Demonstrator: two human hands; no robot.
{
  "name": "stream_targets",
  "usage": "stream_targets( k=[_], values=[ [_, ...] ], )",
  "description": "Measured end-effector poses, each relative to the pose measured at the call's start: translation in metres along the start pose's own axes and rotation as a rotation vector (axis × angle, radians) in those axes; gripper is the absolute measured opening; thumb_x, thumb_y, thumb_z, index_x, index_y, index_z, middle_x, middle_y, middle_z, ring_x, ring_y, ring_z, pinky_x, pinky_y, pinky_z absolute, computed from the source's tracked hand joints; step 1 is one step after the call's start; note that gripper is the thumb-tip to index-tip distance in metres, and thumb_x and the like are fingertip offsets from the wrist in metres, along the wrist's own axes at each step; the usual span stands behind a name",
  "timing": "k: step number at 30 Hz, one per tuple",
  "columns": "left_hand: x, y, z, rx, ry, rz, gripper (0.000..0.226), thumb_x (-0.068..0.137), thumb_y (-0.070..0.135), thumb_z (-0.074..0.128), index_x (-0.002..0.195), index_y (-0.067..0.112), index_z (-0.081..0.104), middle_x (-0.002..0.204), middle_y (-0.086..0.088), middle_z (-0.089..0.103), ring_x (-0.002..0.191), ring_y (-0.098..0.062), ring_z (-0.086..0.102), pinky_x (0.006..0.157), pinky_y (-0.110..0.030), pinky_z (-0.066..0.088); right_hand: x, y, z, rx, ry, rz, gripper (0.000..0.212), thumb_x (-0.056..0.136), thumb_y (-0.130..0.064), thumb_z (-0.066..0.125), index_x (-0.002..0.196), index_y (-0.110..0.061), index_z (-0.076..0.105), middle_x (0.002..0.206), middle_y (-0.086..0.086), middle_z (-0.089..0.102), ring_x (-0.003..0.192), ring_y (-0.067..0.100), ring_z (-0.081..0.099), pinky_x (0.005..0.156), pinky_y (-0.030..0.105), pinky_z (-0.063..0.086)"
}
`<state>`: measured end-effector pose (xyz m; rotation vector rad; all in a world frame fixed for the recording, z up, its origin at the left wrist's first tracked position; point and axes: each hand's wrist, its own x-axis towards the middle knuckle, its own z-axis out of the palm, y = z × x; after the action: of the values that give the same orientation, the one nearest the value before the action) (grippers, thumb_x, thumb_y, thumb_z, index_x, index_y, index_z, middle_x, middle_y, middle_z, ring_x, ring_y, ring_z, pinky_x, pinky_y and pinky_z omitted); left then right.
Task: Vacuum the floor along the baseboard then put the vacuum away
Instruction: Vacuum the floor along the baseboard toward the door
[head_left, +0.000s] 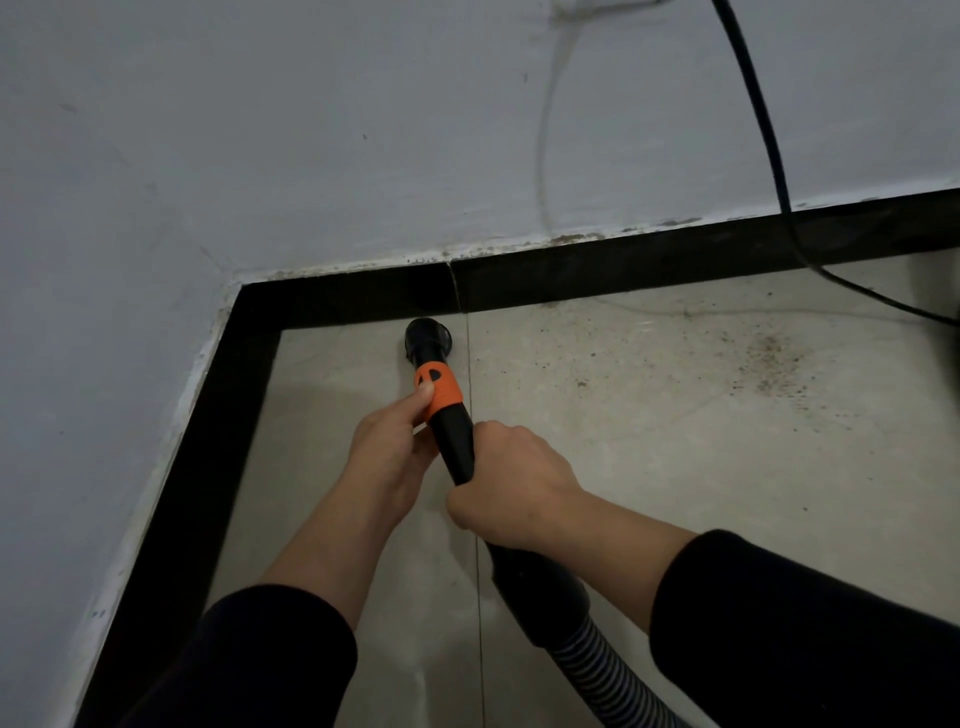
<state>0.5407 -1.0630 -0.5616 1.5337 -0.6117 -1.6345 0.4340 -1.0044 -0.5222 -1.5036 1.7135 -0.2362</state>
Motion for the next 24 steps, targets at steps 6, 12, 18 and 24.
stream_targets(
  k=[6,12,18,24],
  values=[
    [0.010,-0.002,0.012,0.013,-0.028,-0.009,0.035,0.094,0.020,0.059,0.122,0.000,0.055,0.108,-0.011,0.061,0.098,-0.027,0.063,0.083,-0.035,0.053,0.004,0.008,-0.005,-0.005,0.028,0.025,0.023,0.079,-0.020,0.060,0.095,-0.016,0.044,0.077,-0.002,0.046,0.068,0.017,0.049,0.052,0.024,0.037],
    [0.012,-0.004,0.021,0.021,-0.050,-0.012,0.030,0.094,0.019,0.059,0.117,0.001,0.057,0.107,-0.011,0.062,0.098,-0.027,0.062,0.083,-0.034,0.053,0.002,0.013,-0.007,-0.010,0.064,0.040,0.023,0.079,-0.021,0.059,0.095,-0.016,0.044,0.076,-0.002,0.045,0.073,0.019,0.051,0.055,0.025,0.038],
    [0.008,-0.006,0.026,0.030,-0.058,-0.012,0.028,0.094,0.020,0.059,0.116,0.002,0.058,0.106,-0.011,0.063,0.094,-0.025,0.063,0.075,-0.031,0.053,-0.003,0.016,-0.008,-0.018,0.107,0.050,0.022,0.080,-0.020,0.058,0.094,-0.017,0.042,0.075,-0.003,0.043,0.066,0.015,0.045,0.051,0.024,0.034],
    [0.001,-0.010,0.028,0.033,-0.073,-0.020,0.026,0.094,0.021,0.060,0.114,0.004,0.057,0.107,-0.011,0.063,0.095,-0.025,0.064,0.075,-0.030,0.053,-0.009,0.018,-0.006,-0.021,0.130,0.058,0.024,0.080,-0.021,0.059,0.096,-0.016,0.043,0.075,-0.004,0.043,0.073,0.017,0.051,0.058,0.026,0.040]
  ],
)
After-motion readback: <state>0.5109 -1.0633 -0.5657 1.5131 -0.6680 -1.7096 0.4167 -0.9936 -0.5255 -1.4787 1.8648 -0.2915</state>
